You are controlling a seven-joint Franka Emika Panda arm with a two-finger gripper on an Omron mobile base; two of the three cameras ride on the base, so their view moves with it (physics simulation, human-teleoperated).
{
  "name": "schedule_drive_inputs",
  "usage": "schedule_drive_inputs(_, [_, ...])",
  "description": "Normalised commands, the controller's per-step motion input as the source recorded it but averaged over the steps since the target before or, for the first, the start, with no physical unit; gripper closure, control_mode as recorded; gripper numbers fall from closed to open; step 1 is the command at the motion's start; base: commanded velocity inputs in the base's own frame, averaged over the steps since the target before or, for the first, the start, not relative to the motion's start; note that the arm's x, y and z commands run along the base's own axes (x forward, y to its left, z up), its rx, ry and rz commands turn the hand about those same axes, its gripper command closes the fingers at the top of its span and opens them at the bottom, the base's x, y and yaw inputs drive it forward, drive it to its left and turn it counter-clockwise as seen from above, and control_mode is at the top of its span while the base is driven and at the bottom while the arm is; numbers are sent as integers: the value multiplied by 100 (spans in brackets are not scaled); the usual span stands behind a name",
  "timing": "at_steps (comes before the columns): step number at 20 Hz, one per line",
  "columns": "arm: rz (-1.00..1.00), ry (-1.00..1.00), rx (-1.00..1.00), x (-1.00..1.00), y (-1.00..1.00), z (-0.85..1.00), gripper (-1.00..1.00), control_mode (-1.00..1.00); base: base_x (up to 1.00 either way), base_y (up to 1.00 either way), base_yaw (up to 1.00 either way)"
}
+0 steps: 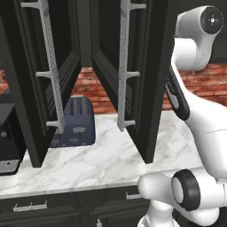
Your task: Sort all alcoholic drinks to one cabinet, and non-alcoholic drinks to the other.
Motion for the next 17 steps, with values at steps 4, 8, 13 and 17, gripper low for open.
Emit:
schedule_drive_inputs(4, [-5,36,1,-100,0,-1,-100,-100,0,0,0])
schedule_drive_inputs(8, [-6,45,0,-100,0,0,-100,-100,0,0,0])
schedule_drive_inputs(13, [-4,45,0,-99,0,-29,-100,-100,0,0,0])
schedule_drive_inputs(17, [0,27,1,-98,0,-82,-100,-100,0,0,0])
